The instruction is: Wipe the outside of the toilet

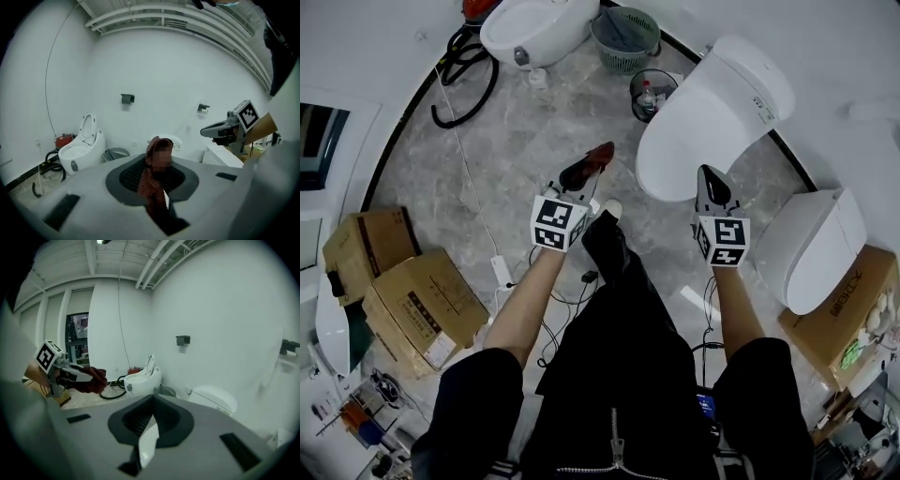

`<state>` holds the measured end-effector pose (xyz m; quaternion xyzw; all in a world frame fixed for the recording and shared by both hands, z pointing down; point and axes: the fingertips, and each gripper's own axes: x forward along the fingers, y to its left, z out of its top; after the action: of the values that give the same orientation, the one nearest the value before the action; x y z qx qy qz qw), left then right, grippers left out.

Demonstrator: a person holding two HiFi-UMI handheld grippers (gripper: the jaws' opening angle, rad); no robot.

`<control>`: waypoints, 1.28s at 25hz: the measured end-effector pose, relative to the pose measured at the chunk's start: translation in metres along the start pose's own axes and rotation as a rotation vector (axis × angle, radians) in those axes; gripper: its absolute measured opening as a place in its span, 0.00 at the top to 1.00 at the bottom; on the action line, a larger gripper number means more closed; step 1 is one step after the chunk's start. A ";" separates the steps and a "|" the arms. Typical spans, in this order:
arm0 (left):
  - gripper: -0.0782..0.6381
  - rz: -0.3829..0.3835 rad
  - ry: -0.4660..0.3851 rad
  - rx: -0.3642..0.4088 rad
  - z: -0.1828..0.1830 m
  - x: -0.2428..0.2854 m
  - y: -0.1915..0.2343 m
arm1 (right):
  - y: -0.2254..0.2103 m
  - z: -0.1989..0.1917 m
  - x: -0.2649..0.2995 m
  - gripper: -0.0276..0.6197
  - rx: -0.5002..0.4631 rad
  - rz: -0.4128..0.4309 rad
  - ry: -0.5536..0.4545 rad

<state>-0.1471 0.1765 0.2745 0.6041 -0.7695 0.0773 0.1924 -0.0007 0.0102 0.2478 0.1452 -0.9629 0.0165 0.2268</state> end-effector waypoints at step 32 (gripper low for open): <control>0.80 -0.698 0.036 0.334 0.127 0.258 0.092 | -0.064 0.056 0.102 0.95 0.434 -0.651 0.010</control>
<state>-0.3120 -0.0768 0.2697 0.8511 -0.4910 0.1422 0.1197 -0.0939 -0.0840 0.2409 0.4877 -0.8394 0.1479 0.1889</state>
